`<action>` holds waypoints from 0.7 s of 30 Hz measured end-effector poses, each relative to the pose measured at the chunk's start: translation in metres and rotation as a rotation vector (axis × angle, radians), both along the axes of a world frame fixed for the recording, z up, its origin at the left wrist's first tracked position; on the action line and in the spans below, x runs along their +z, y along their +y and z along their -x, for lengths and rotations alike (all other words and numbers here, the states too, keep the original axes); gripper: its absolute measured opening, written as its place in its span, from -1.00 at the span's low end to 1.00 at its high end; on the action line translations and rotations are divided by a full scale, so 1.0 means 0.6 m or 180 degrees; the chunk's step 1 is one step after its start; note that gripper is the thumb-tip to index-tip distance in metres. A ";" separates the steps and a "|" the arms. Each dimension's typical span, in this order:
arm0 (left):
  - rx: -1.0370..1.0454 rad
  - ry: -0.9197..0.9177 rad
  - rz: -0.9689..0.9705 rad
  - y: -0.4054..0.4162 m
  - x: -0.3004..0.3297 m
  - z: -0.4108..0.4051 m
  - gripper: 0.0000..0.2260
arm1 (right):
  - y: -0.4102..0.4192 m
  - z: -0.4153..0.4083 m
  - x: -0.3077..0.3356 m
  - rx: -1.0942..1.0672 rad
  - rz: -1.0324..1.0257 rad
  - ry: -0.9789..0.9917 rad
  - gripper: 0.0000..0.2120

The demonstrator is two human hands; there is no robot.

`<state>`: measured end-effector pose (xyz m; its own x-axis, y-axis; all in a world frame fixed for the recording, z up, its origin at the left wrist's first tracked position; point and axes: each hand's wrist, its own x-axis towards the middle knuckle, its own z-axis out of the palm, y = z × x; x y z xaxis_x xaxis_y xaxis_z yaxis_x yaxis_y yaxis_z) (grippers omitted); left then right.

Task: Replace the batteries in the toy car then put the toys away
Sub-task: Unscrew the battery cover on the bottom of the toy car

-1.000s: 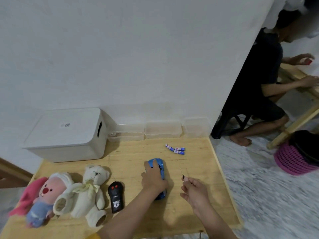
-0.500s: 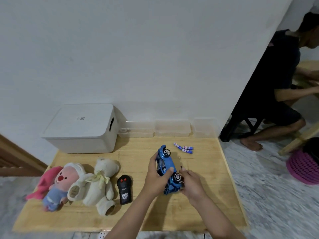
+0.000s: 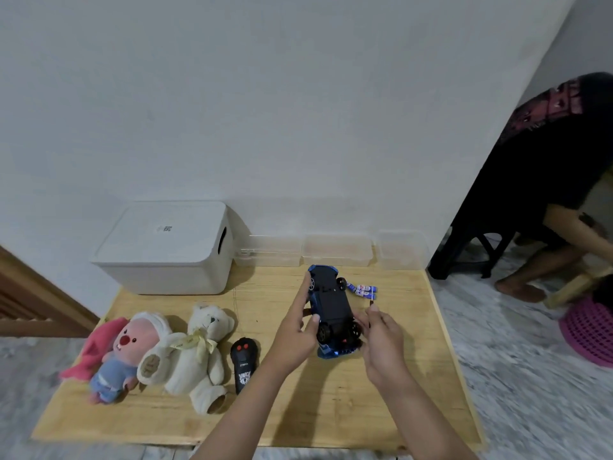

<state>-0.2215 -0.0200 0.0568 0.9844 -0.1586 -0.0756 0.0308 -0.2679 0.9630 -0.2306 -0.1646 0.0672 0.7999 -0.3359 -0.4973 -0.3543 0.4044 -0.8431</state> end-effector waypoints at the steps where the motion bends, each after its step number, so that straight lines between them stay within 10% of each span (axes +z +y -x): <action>1: -0.0030 -0.0031 -0.0084 0.001 0.003 -0.001 -0.42 | 0.002 -0.001 0.000 -0.0033 0.0017 -0.0032 -0.79; 21: 0.0521 -0.0290 -0.0219 0.013 0.075 0.014 -0.53 | 0.044 0.006 0.060 -0.0033 0.0284 -0.0557 -0.77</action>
